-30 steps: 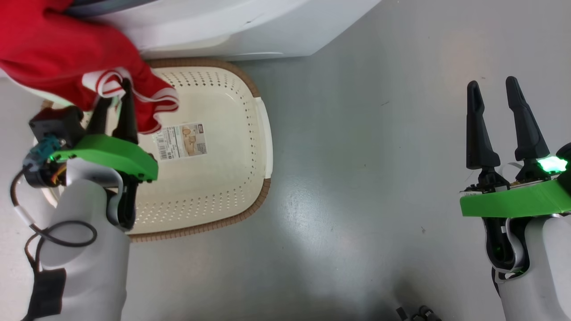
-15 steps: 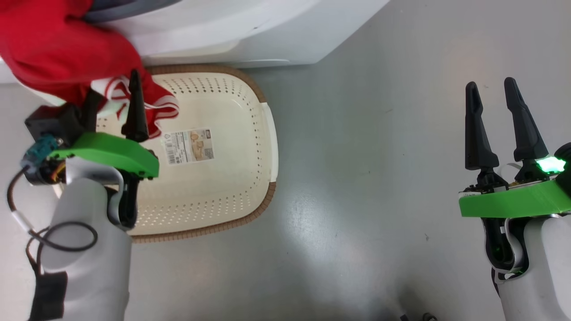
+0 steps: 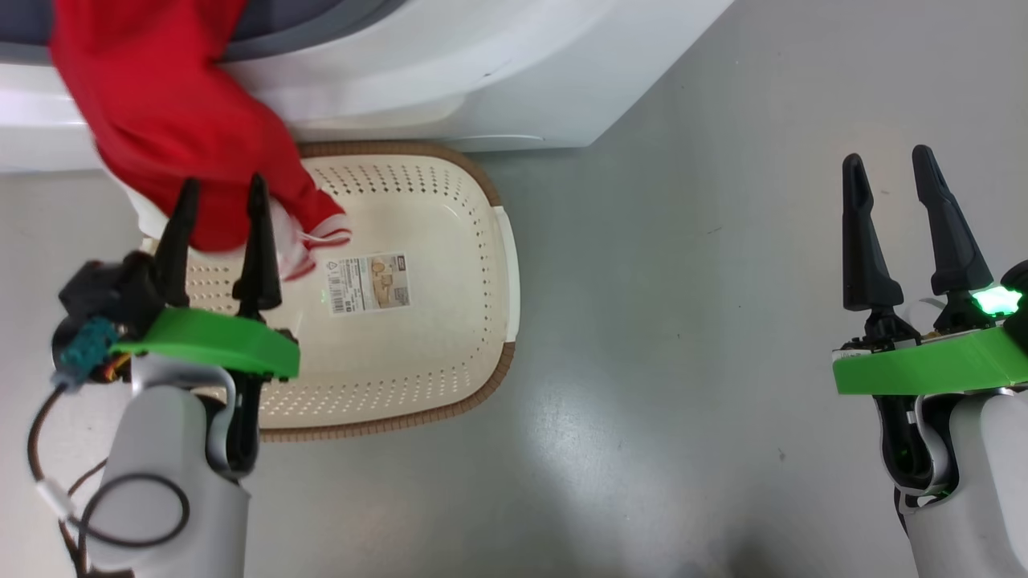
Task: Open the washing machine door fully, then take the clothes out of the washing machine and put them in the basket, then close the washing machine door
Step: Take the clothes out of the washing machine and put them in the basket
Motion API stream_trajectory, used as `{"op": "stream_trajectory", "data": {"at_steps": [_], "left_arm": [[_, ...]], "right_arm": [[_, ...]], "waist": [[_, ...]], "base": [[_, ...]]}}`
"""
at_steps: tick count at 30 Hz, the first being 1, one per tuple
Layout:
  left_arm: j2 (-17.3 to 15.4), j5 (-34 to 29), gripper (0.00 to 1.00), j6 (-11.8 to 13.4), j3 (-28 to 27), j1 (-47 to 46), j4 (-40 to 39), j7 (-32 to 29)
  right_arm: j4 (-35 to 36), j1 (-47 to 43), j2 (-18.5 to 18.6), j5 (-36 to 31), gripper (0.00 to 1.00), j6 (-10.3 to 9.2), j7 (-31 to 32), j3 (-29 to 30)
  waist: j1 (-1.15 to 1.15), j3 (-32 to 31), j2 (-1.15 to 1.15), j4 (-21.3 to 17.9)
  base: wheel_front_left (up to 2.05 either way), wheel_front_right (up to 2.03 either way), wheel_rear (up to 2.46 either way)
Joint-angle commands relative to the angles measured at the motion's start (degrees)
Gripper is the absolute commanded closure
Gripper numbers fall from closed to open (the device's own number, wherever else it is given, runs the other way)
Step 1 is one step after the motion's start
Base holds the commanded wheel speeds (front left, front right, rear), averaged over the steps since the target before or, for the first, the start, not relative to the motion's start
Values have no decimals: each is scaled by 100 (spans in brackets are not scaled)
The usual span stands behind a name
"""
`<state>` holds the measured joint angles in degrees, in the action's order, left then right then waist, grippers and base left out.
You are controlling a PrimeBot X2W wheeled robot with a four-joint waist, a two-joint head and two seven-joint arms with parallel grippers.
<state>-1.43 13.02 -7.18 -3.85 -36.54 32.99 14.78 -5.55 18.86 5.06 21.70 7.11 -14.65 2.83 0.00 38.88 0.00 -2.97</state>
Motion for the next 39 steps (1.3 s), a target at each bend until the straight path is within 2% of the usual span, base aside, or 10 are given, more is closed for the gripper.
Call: {"op": "stream_trajectory", "data": {"at_steps": [1, 11, 24, 33, 39], "left_arm": [[-147, 11, 0, -31, -110, 283, -228, 22], [-145, 92, 0, -29, -50, 1074, -1367, 22], [-145, 241, 0, 316, 163, 2044, -2900, 22], [-145, 202, 0, 416, 187, 2132, -3183, 22], [-145, 173, 0, 429, 199, 1850, -3152, 22]], "right_arm": [[103, -221, 40, -16, 0, 37, -35, -120], [91, -313, 53, -9, 0, 37, -35, -77], [92, -405, 32, 15, 0, 37, -35, -25], [93, -379, 13, 22, 0, 37, -35, -13], [98, -362, 9, 11, 0, 37, -35, 17]], "waist": [[0, -42, 0, 20], [0, -159, 0, 47], [0, -243, 0, 17], [0, -212, 0, 13], [0, -189, 0, 64]], "base": [[0, 0, 0], [0, 0, 0], [0, 0, 0], [0, 0, 0], [0, 0, 0]]}}
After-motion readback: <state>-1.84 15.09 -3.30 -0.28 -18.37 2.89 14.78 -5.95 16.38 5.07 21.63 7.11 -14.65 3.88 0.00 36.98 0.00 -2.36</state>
